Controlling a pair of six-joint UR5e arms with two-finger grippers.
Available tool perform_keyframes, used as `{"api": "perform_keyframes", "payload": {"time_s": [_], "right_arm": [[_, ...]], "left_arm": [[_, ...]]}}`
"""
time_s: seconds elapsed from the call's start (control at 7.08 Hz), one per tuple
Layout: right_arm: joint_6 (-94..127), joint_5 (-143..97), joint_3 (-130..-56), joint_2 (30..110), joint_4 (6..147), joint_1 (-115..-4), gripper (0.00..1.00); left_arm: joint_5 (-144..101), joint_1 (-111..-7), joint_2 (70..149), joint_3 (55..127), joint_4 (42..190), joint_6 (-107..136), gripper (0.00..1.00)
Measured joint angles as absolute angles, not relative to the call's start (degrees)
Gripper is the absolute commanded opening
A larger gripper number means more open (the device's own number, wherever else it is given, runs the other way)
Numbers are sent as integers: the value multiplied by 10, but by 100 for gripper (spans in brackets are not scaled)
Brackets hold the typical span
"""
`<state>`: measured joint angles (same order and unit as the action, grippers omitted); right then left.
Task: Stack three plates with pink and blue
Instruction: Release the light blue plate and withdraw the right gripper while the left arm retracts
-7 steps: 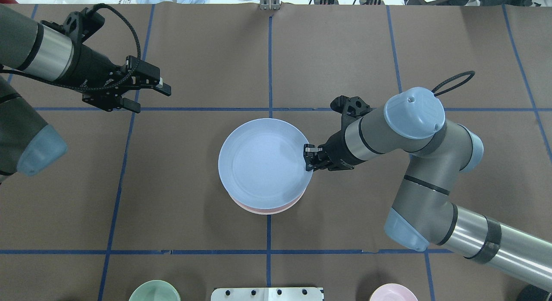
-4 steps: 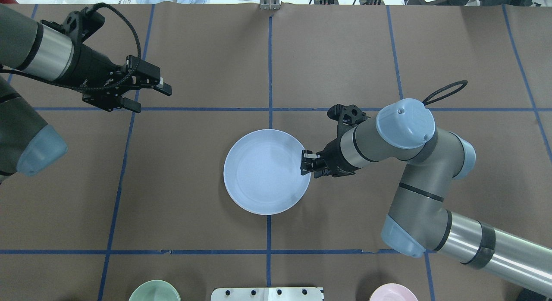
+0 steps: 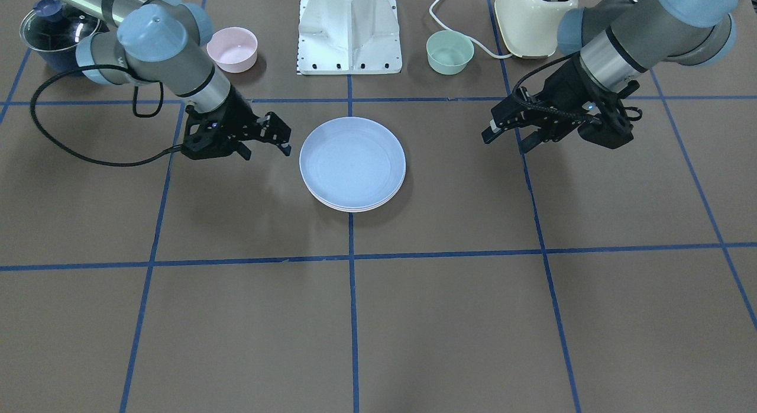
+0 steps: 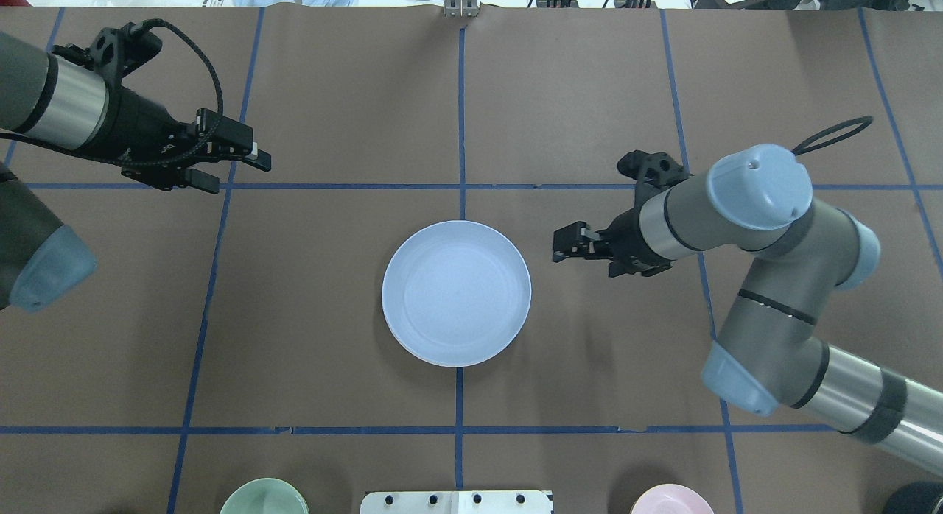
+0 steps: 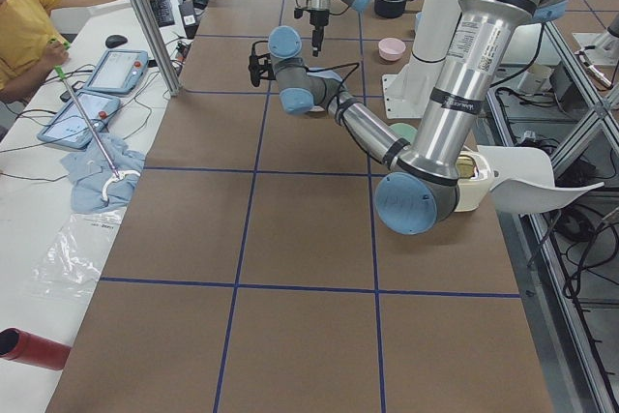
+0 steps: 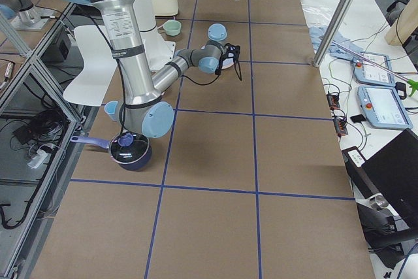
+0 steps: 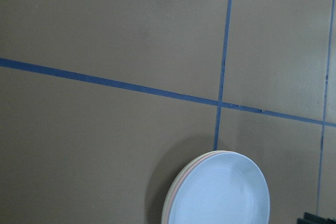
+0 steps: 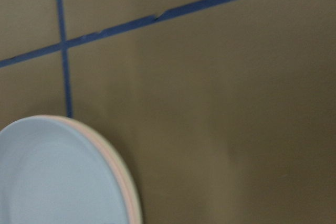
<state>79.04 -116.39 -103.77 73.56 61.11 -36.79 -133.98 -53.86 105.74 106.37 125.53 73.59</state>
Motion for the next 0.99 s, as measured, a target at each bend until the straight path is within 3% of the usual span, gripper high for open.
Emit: {"api": "perform_keyframes", "payload": {"time_s": [0.42,0.99], "right_arm": [[553,-1183,-1012,837,614,-474,100],[294,-1323,-920,876,639,-683,100]], "left_arm": [[-1313,-595,961,1058,1257,500,99],[-1311,-741,919,951,1254,171,99]]}}
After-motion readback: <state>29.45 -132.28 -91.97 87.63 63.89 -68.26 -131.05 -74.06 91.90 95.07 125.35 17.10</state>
